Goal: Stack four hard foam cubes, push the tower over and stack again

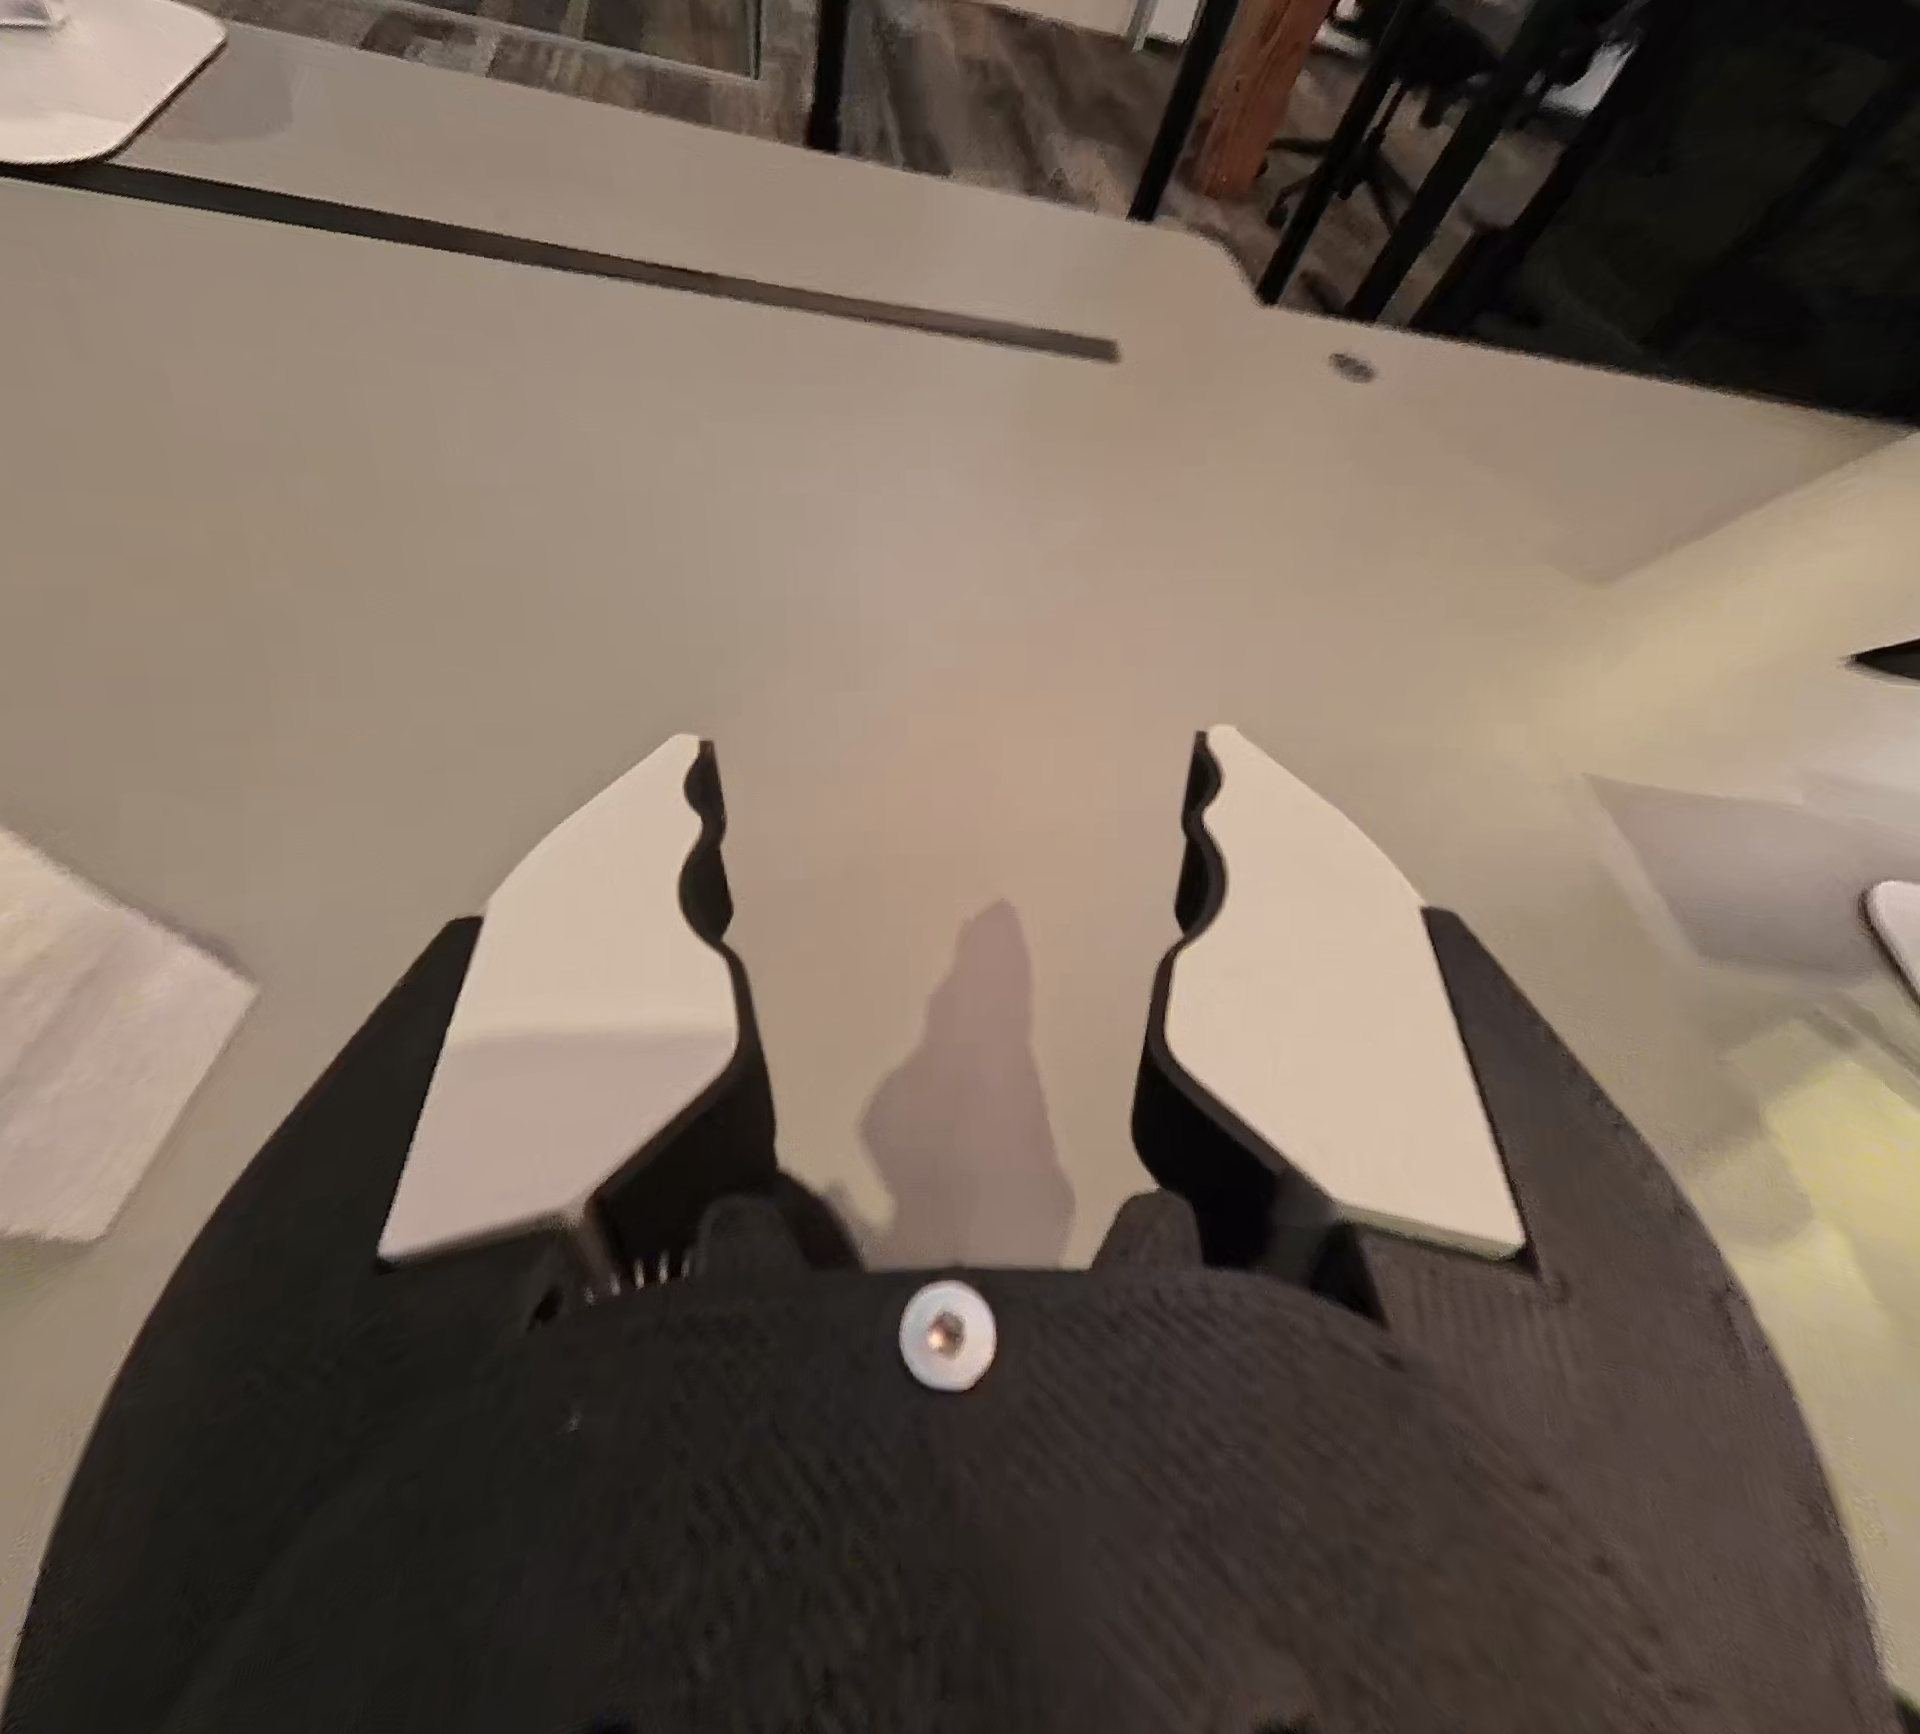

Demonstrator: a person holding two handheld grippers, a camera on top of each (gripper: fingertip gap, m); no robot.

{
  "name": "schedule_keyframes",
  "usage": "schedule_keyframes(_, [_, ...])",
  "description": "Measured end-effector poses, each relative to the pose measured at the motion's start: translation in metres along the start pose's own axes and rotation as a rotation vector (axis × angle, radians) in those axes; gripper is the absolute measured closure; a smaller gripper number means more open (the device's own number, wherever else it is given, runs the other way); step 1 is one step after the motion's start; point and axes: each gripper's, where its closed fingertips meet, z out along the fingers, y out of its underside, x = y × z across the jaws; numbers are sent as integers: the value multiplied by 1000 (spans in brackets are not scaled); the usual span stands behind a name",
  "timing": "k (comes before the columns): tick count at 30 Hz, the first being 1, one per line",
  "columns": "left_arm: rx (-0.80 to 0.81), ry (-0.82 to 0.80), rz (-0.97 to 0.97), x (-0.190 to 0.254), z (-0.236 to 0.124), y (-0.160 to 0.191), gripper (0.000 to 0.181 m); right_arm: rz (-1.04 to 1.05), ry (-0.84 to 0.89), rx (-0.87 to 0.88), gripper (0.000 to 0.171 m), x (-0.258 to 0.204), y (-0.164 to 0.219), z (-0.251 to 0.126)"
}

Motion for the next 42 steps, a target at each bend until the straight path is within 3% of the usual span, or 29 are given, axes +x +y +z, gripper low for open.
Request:
schedule_keyframes(3, [-35, -156, -86, -38, 11, 22, 108, 37, -80, -79, 91, -20, 11, -6])
schedule_keyframes(6, [18, -263, -144, -61, 17, 34, 130, 73, -159, -186, 116, -39, 24, -17])
schedule_keyframes(11, [-13, -279, -260, -71, 27, 68, 145, 96, -232, -349, 170, -55, 45, -30])
schedule_keyframes(15, [25, -253, -343, -74, 22, 72, 159, 149, -239, -443, 170, -57, 54, -28])
schedule_keyframes(26, [90, -218, -382, -76, 15, 63, 158, 209, -278, -585, 170, -78, 48, -26])
schedule_keyframes(28, [115, -188, -400, -75, 13, 60, 168, 188, -286, -595, 170, -89, 42, -27])
schedule_keyframes(30, [140, -134, -431, -72, 13, 56, 181, 169, -296, -593, 170, -102, 33, -27])
schedule_keyframes(37, [148, -96, -459, -79, 3, 50, 181, 20, -369, -582, 170, -181, -13, -30])
schedule_keyframes(42, [187, -93, -478, -104, -23, 39, 181, -135, -387, -524, 170, -226, -59, -34])
